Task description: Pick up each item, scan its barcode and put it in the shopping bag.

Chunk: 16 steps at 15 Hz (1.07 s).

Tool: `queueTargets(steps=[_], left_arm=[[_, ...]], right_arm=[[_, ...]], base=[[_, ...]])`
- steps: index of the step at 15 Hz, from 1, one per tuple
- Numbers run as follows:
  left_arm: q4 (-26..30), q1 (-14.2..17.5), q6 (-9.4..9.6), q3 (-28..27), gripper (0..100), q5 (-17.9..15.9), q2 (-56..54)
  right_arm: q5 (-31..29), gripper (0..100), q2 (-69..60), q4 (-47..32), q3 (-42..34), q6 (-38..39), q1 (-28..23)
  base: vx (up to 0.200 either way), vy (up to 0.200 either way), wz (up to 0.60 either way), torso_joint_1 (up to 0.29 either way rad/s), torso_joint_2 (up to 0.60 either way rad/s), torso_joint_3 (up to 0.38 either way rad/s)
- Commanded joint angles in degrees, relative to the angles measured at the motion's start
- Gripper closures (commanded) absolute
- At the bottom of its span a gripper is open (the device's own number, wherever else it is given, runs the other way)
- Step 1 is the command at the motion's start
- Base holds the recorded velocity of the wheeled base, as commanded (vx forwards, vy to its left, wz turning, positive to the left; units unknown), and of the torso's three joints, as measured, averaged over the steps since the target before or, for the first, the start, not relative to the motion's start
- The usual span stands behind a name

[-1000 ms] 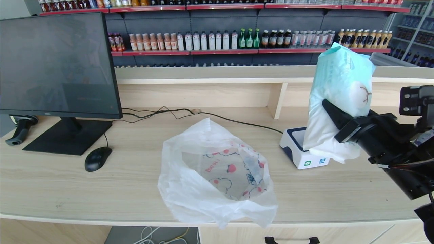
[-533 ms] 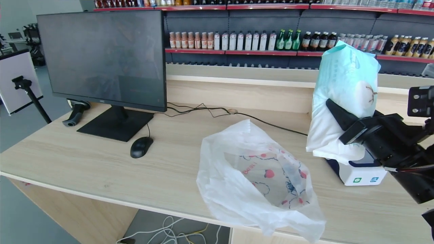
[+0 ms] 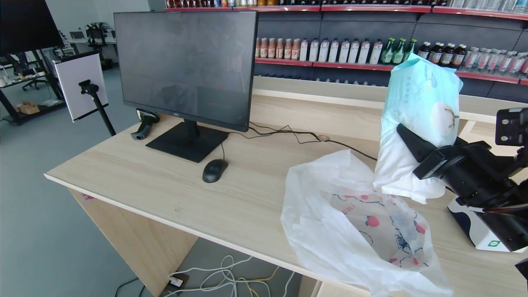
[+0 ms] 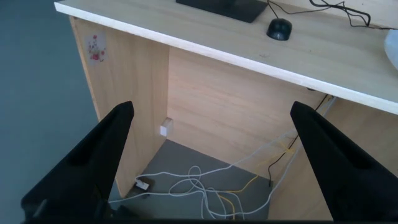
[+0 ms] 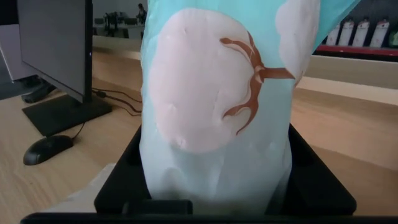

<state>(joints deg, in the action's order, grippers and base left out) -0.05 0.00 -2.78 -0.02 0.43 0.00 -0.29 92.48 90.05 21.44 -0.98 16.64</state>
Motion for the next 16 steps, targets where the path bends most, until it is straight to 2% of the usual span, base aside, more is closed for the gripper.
queueTargets(steps=[1, 4, 8, 16], left_arm=[[0.0, 0.0, -0.03, 0.0, 0, 0.0, 0.0], [0.0, 0.0, -0.03, 0.0, 0, 0.0, 0.1], [-0.1, 0.0, -0.21, 0.0, 0, 0.0, 0.1], [-0.1, 0.0, -0.3, 0.0, 0, 0.0, 0.1]], right_arm=[[0.0, 100, 0.6, -0.1, -0.8, 0.0, 0.1], [0.1, 100, 1.9, -0.1, -1.5, 0.0, 0.1], [0.2, 100, 4.7, -0.1, -3.5, 0.4, 4.1], [0.2, 100, 8.0, -0.1, -7.2, 0.4, 6.2]], base=[[0.0, 0.0, 0.0, 0.0, 0.0, 0.0], [0.0, 0.0, 0.0, 0.0, 0.0, 0.0], [0.0, 0.0, 0.0, 0.0, 0.0, 0.0], [0.0, 0.0, 0.0, 0.0, 0.0, 0.0]])
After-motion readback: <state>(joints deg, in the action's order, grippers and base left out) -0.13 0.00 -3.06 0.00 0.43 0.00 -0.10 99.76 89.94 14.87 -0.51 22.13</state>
